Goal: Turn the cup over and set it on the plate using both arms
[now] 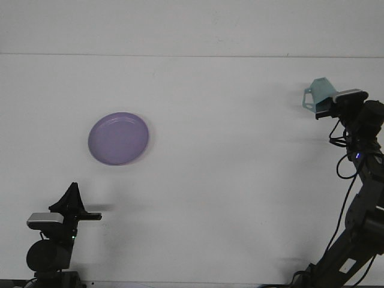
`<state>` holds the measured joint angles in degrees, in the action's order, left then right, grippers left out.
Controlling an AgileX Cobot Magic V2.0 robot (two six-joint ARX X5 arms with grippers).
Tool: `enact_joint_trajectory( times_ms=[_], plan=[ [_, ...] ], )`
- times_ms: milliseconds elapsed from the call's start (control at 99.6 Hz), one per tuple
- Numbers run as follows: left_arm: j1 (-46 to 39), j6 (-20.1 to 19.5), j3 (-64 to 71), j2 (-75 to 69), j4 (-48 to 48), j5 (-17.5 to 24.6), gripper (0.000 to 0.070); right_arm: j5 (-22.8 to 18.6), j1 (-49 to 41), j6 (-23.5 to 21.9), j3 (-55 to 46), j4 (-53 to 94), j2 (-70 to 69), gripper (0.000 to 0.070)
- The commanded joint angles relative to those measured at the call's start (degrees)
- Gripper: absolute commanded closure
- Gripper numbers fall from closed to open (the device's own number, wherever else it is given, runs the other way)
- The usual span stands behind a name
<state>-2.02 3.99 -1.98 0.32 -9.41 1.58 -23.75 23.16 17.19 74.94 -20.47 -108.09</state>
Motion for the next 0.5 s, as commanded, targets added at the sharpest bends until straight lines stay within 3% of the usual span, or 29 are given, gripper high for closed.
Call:
enact_joint_trajectory(
  times_ms=[0,221,492],
  plan=[
    [-0.2,0.0,1.1,-0.1,-0.7,-0.1,0.0688,0.6,-0.9,-6.1,1.0,2.9,4.6,0.0694],
    [-0.2,0.2,1.1,-0.1,-0.7,-0.1,0.0688,7.4,-5.8,-15.7,1.9,24.0,20.6,0.0694],
    [-0.2,1.6,1.1,-0.1,-0.8,-0.1,0.0688,7.4,-14.6,-18.8,8.0,60.7,33.0,0.0694]
  ],
)
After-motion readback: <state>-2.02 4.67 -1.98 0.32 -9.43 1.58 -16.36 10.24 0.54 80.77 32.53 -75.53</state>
